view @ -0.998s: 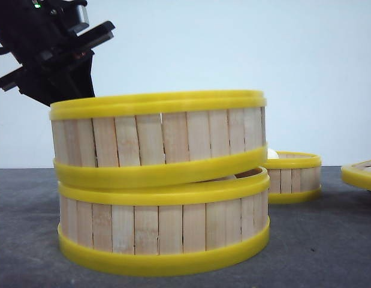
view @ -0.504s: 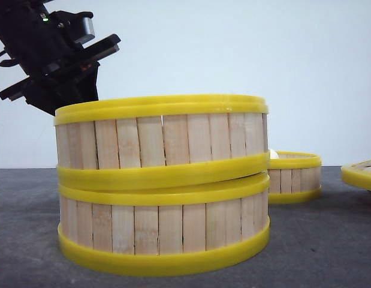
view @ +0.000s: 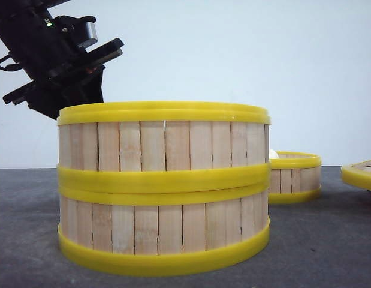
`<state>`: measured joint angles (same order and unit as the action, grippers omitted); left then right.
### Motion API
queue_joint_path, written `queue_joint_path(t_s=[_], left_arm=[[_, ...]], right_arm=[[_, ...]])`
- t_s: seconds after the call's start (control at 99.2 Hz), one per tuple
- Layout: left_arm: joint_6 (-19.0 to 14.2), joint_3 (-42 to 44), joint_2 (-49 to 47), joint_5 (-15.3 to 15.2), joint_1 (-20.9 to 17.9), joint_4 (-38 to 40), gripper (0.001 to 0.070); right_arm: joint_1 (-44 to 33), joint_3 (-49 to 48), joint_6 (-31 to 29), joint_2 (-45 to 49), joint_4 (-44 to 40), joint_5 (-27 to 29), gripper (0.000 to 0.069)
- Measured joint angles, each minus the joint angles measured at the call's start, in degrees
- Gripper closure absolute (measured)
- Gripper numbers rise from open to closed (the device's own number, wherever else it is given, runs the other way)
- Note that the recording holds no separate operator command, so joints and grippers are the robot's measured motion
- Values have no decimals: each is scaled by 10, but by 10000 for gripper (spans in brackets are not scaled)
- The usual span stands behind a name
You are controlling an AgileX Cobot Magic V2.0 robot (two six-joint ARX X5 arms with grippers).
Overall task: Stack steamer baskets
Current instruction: 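Open the left gripper and raise it away from the stack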
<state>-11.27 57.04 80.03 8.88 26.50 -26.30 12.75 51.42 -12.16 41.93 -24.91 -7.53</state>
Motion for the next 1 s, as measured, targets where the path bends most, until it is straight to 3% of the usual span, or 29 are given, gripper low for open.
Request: queue_joint_path(t_s=[0.101, 0.343, 0.635, 0.998], left_arm=[[0, 0, 1, 0, 0, 1, 496], [-3, 0, -9, -2, 0, 34, 465], [-13, 0, -164, -43, -14, 100, 354], [-19, 0, -345, -51, -20, -11, 349]], right_arm=[[0, 0, 0, 0, 0, 0, 225], [0, 0, 0, 0, -1, 0, 225], [0, 0, 0, 28, -1, 0, 225], [-6, 75, 8, 189, 19, 32, 225]])
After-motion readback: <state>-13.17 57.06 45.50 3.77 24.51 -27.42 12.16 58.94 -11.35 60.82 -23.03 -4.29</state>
